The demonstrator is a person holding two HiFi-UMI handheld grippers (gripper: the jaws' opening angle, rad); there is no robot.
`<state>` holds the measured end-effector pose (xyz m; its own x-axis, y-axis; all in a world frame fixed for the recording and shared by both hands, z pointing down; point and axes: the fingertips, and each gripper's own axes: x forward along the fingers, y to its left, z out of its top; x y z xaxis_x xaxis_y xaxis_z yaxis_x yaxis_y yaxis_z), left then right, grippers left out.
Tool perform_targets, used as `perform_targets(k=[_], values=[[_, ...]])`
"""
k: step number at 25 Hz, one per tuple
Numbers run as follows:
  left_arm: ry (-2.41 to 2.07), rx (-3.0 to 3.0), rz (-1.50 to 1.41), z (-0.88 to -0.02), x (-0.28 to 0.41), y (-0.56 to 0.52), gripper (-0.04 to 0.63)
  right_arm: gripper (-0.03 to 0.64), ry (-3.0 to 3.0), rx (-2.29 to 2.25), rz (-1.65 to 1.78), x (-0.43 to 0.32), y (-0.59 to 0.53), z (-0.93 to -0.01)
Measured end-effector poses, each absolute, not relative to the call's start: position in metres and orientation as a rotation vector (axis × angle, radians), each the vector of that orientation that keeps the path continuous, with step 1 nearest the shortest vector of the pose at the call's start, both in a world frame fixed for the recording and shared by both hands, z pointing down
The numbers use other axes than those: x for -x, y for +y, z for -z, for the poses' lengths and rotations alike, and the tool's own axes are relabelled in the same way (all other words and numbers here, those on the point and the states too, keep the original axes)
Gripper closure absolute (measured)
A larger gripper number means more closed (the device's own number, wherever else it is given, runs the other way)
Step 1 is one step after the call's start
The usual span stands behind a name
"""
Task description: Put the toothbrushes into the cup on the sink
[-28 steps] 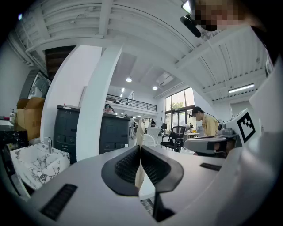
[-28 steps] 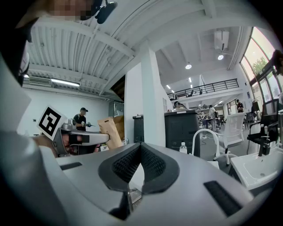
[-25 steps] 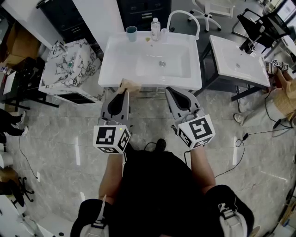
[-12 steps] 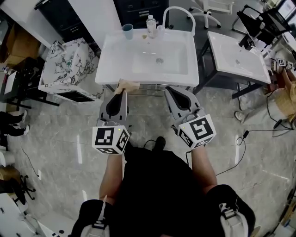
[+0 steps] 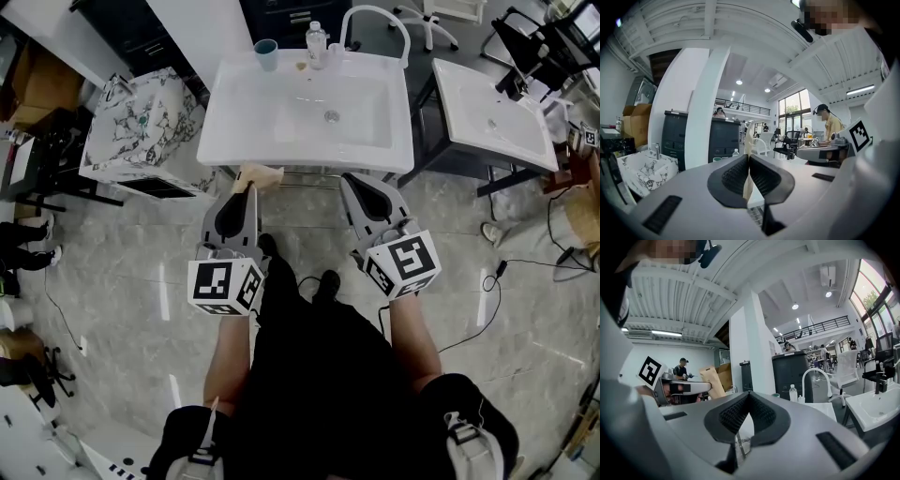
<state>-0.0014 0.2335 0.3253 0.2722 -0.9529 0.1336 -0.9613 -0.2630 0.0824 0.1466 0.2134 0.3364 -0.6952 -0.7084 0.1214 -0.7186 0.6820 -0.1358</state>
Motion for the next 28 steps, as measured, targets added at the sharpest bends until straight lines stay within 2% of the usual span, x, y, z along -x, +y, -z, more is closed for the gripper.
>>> perform_targets(k=[9, 28], values=[[-1.753, -2.437, -0.098, -0.329, 0.037, 0.176, 0.572, 0.588, -2.771, -1.287, -0.271, -0.113, 0.163, -0.337], [-1.544, -2.552, -0.035, -0.325, 0.141, 0.056, 0.572, 0.588, -2.671, -1.438, -0.223, 0.010, 0.059, -0.324]])
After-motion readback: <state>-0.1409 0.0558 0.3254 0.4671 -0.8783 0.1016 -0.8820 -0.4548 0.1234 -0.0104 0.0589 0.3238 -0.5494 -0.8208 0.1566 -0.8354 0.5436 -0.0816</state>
